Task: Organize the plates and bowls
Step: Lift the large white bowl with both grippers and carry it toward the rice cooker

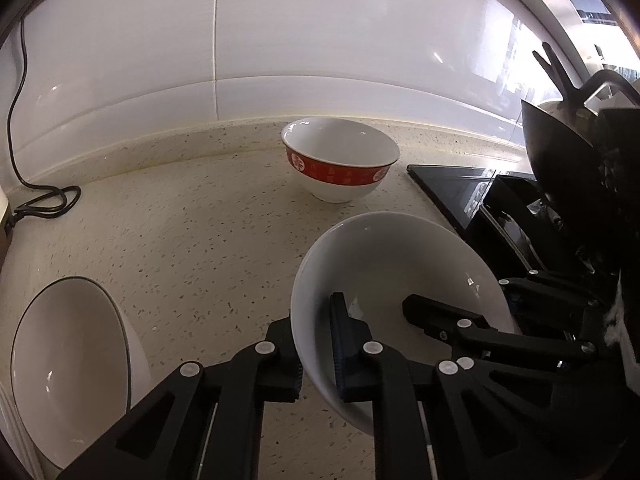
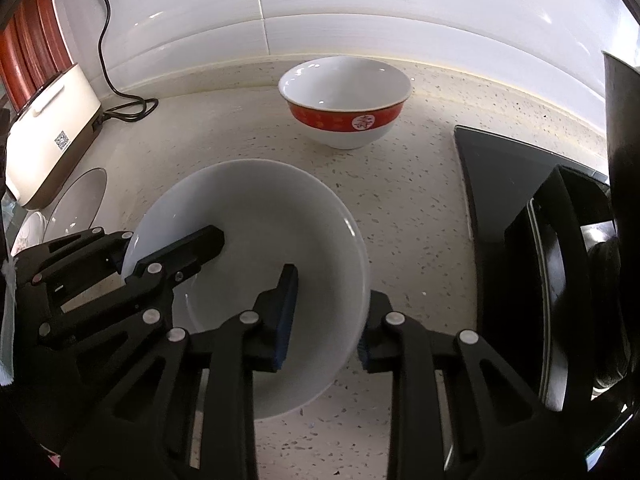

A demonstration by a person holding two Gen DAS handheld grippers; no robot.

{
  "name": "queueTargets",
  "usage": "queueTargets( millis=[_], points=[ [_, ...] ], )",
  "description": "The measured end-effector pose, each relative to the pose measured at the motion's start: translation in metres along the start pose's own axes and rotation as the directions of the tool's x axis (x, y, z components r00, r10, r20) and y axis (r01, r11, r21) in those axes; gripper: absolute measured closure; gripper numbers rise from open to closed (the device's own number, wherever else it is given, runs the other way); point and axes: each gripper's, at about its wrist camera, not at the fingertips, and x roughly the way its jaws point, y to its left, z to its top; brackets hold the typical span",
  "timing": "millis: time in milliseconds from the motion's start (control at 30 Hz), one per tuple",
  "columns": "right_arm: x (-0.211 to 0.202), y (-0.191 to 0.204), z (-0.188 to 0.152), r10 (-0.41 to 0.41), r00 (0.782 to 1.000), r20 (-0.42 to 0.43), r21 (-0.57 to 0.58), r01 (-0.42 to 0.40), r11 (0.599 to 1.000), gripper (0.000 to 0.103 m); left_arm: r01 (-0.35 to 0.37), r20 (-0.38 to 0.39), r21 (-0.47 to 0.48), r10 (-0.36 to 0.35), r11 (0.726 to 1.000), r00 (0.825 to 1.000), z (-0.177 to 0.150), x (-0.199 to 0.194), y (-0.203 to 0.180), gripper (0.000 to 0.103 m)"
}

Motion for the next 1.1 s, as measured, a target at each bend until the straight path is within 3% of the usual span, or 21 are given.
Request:
queueTargets(
  millis=[700,1100],
  points=[
    [-0.017,0.003,0.009,0.096,0.990,0.103,0.063,-0.103,0.993,0.084,0.021,0.118,-0.102,-0.009,0.995,0.993,0.005,-0.031,0.024,0.091],
    [-0.036,0.012,0.016,0.217,0.950,0.226,0.107,-0.245,0.964,0.085,0.024,0.193,-0.174,0.010,0.984,0.981,0.007,-0.054,0.041,0.091]
  ],
)
